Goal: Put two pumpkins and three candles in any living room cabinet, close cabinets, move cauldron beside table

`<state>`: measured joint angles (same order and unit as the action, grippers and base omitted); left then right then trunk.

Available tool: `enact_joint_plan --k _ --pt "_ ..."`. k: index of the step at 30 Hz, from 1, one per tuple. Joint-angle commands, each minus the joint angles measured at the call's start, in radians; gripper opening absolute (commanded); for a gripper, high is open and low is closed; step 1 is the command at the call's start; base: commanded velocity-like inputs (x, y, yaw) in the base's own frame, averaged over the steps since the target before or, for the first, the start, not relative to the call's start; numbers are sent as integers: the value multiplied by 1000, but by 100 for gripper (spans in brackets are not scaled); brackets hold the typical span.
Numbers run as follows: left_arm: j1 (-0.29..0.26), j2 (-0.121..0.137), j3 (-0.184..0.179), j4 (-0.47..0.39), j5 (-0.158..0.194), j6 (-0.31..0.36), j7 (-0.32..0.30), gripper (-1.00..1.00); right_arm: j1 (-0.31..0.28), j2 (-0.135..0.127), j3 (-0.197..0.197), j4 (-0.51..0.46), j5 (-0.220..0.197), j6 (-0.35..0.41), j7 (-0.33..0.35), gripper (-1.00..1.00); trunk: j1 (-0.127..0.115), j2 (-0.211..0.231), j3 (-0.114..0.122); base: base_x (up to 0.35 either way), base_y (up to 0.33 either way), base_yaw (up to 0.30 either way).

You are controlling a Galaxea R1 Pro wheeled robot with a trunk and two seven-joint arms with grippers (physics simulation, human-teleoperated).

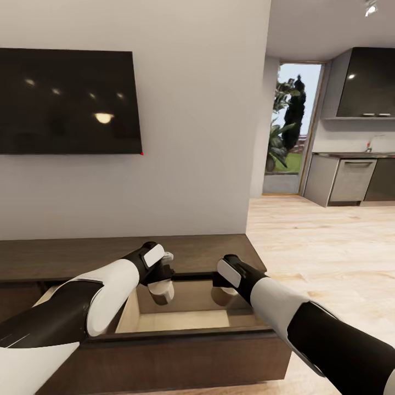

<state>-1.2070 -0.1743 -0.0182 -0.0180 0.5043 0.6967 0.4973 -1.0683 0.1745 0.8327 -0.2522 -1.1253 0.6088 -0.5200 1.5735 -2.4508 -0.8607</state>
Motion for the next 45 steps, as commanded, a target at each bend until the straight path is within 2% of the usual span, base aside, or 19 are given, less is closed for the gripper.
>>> enact_joint_plan --k 1,5,9,38,43,45 --pt "0 0 -2 -2 10 15 9 -100 -1 0 5 -1 -6 3 -6 -100 0 -1 -1 17 0 0" --pt "0 0 -2 -2 10 79 10 -100 -1 0 6 -5 -4 3 -6 -100 0 -1 -1 8 0 0" --pt "15 0 -2 -2 10 103 10 -100 -1 0 6 -7 -4 3 -6 -100 0 -1 -1 1 0 0" --pt "27 0 -2 -2 10 100 9 -100 -1 0 5 6 -7 29 -6 -100 0 -1 -1 0 0 0" --pt "27 0 -2 -2 11 98 10 -100 -1 0 5 19 -7 28 -6 -100 19 -36 -17 0 0 0" --pt "27 0 -2 -2 11 98 10 -100 -1 0 5 20 -6 28 -6 -100 19 -36 -17 0 0 0"
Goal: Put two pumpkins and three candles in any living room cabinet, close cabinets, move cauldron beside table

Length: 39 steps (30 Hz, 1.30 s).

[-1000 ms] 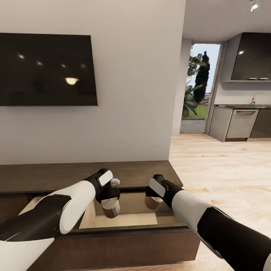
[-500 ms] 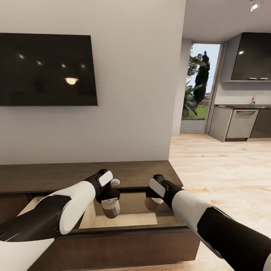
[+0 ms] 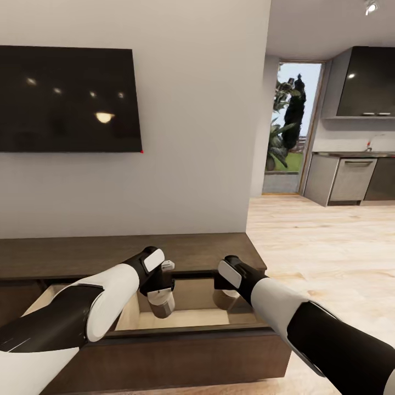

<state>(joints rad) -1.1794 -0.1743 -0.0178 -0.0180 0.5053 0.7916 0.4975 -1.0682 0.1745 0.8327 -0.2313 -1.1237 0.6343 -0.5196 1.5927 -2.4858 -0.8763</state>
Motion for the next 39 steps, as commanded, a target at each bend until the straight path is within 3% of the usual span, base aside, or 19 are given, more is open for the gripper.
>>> enact_joint_plan --k 1,6,15,28,39 --pt "0 0 -2 -2 10 3 10 -100 -1 0 5 -1 -8 2 -6 -100 0 -1 -1 0 0 0" --pt "0 0 -2 -2 10 2 10 -100 -1 0 5 0 -7 2 -6 -100 0 -1 -1 0 0 0" --pt "0 0 -2 -2 9 -13 10 -100 -1 0 5 1 -8 1 -5 -100 10 -16 -34 0 0 0" --pt "0 0 -2 -2 10 -18 10 -100 2 0 5 3 -8 -1 -5 -100 10 -16 -34 3 0 0" --pt "8 0 -2 -2 10 -67 11 -100 22 0 4 3 -7 -2 -5 -100 10 -16 -34 35 0 0"
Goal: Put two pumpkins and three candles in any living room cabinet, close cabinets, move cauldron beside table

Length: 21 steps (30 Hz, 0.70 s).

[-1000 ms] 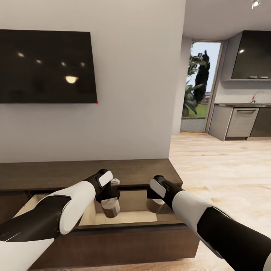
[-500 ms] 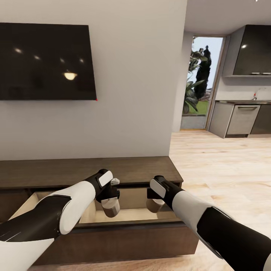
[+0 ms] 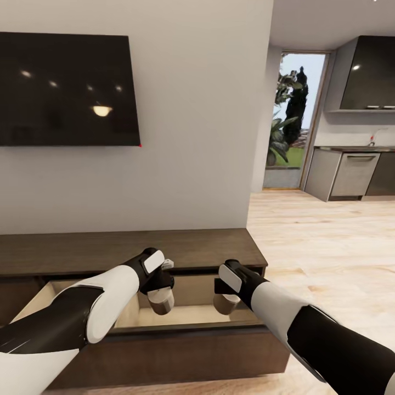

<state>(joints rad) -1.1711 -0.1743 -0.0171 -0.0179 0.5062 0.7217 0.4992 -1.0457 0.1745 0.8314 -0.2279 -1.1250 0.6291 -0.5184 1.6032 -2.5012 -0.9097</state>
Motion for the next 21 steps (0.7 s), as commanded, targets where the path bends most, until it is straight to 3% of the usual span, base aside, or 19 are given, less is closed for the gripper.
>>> enact_joint_plan --k 1,21 --pt "0 0 -3 -2 9 3 10 -100 -1 0 5 -1 -6 3 -6 -100 0 0 -1 116 0 0" --pt "2 0 -3 -2 8 8 8 -100 0 0 5 -2 -3 3 -6 -100 0 -1 -5 10 0 0"
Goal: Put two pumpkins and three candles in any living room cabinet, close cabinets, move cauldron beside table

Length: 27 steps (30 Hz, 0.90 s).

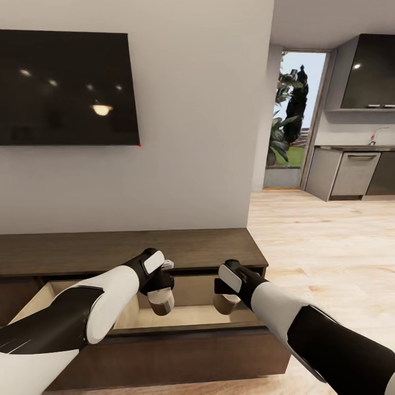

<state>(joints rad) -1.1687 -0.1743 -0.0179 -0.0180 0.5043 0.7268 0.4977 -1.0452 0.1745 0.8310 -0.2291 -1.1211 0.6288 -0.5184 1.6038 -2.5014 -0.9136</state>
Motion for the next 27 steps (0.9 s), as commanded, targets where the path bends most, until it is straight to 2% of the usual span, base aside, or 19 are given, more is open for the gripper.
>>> enact_joint_plan --k 1,23,27 --pt "0 0 -2 -2 10 3 10 -100 -1 0 5 -1 -6 2 -6 -100 0 0 -1 0 0 0" --pt "18 0 -2 -2 11 -1 8 -100 -1 0 6 13 -6 0 -6 -100 0 0 -1 0 0 0" --pt "20 0 -2 -2 11 -2 -22 -100 -1 0 5 14 -6 0 -6 -100 0 0 -1 0 0 0"
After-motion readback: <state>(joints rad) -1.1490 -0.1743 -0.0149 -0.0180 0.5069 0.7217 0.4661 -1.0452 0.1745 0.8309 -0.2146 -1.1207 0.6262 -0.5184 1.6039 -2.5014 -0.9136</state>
